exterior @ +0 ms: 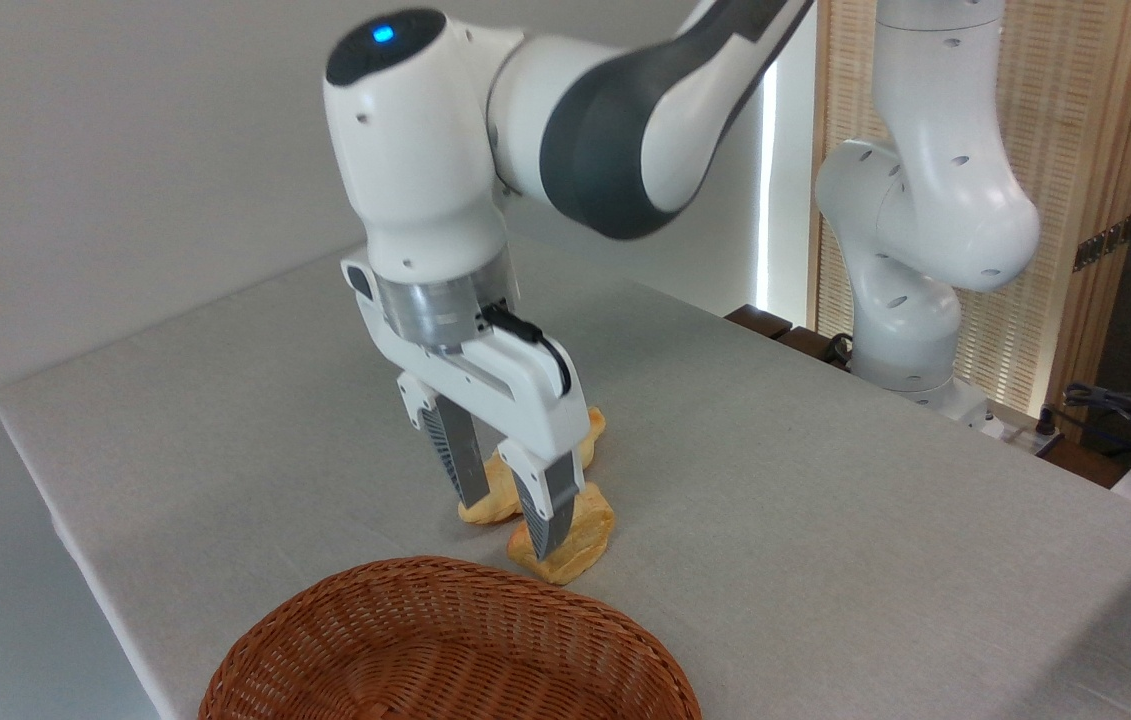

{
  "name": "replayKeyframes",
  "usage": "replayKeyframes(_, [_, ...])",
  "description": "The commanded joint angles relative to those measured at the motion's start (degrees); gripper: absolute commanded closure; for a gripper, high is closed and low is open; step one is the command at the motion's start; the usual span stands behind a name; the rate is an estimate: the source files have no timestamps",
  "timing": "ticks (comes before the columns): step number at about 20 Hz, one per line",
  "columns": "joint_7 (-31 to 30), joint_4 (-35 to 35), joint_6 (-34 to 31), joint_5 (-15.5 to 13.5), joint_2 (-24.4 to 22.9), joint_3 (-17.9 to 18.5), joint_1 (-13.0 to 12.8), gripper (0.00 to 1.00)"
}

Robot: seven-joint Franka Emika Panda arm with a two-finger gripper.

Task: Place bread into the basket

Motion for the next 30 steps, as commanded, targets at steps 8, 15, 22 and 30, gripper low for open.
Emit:
replayKeyframes(8, [2.3, -6.8, -0.7, 1.9, -1.9, 0.5, -0.2, 0.0])
replayKeyframes(15, [3.9, -7.2, -0.5, 1.9, -1.8, 0.6, -0.1, 0.66])
replayKeyframes(22, [3.9, -7.2, -0.3, 1.9, -1.7, 0.6, -0.1, 0.64])
replayKeyframes(30, [3.9, -6.8, -0.5, 1.8, -2.0, 0.6, -0.2, 0.63])
